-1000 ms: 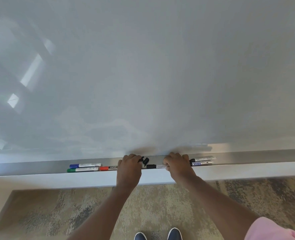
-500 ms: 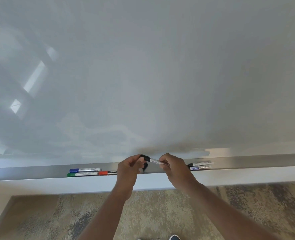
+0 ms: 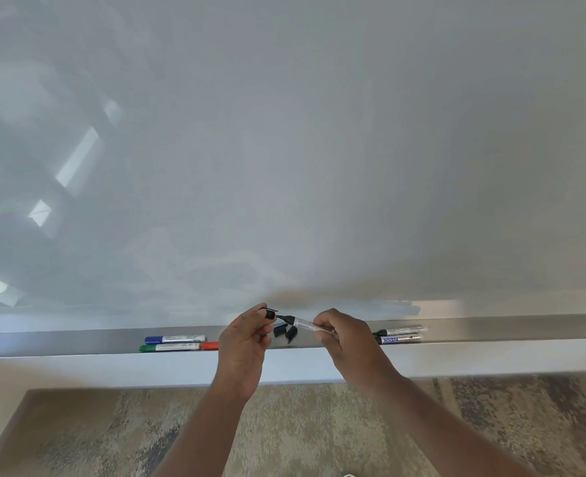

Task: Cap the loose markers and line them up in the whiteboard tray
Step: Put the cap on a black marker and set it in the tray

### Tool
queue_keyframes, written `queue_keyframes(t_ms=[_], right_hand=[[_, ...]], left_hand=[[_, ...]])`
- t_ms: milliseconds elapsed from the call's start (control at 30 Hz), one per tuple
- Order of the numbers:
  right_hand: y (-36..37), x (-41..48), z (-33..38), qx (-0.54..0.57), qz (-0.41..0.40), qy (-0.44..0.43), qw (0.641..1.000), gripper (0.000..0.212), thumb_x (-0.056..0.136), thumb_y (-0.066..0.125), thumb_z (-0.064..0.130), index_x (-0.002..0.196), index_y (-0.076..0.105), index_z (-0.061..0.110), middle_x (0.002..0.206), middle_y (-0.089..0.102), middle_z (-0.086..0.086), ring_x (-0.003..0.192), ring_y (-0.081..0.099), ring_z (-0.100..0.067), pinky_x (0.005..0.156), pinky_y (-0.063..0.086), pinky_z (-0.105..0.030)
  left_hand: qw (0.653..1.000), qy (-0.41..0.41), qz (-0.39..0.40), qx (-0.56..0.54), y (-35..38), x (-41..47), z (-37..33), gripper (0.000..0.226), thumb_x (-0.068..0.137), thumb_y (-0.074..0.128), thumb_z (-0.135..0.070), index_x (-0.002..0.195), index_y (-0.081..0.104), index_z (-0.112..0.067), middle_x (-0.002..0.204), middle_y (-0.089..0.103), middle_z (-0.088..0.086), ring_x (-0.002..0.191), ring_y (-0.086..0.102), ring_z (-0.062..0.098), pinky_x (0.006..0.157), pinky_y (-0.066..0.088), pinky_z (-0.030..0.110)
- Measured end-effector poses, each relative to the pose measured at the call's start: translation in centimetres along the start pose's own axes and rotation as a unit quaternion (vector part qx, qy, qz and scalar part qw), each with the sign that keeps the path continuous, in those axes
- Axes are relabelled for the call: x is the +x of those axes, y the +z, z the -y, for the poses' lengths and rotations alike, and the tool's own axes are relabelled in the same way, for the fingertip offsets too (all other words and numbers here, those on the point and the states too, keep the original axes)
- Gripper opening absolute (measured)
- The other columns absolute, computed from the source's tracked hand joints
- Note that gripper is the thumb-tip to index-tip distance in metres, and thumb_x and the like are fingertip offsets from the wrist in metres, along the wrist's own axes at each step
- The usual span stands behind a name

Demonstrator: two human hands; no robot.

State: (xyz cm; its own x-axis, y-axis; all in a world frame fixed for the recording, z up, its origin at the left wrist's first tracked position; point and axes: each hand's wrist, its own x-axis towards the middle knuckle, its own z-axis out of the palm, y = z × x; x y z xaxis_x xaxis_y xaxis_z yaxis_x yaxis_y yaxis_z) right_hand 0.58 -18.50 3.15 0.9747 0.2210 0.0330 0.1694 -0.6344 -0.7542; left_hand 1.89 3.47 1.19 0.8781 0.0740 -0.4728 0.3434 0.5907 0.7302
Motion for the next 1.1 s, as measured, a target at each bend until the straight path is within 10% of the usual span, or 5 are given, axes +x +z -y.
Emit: queue_keyframes(t_ms=[733, 1100], right_hand=[[2.7, 2.3, 3.6, -0.033, -0.015, 0.012, 0.999, 0.012, 0.098, 0.061, 0.005, 0.092, 0.065, 0.015, 0.079, 0.065, 0.001, 0.07, 0.058, -0.016, 0.06, 0.047, -0.036], [7.6, 6.0, 4.2, -0.074, 0.087, -0.044, 0.993, 0.029, 0.099, 0.054, 0.004, 0.116, 0.073, 0.019, 0.098, 0.066, -0.001, 0.088, 0.058, -0.015, 0.072, 0.044, -0.025]], left_hand=[[0.988, 0.111, -0.087, 0.068, -1.8, -1.2, 1.8, 0.015, 0.092, 0.08, -0.023, 0.1, 0.087, -0.013, 0.087, 0.079, 0.013, 0.078, 0.067, 0.022, 0.079, 0.055, 0.036], [0.889, 0.103, -0.042, 0.445, -10.0, 2.8, -5.6, 0.015, 0.09, 0.083, -0.014, 0.082, 0.085, -0.027, 0.076, 0.081, -0.004, 0.067, 0.07, 0.008, 0.073, 0.054, 0.026]])
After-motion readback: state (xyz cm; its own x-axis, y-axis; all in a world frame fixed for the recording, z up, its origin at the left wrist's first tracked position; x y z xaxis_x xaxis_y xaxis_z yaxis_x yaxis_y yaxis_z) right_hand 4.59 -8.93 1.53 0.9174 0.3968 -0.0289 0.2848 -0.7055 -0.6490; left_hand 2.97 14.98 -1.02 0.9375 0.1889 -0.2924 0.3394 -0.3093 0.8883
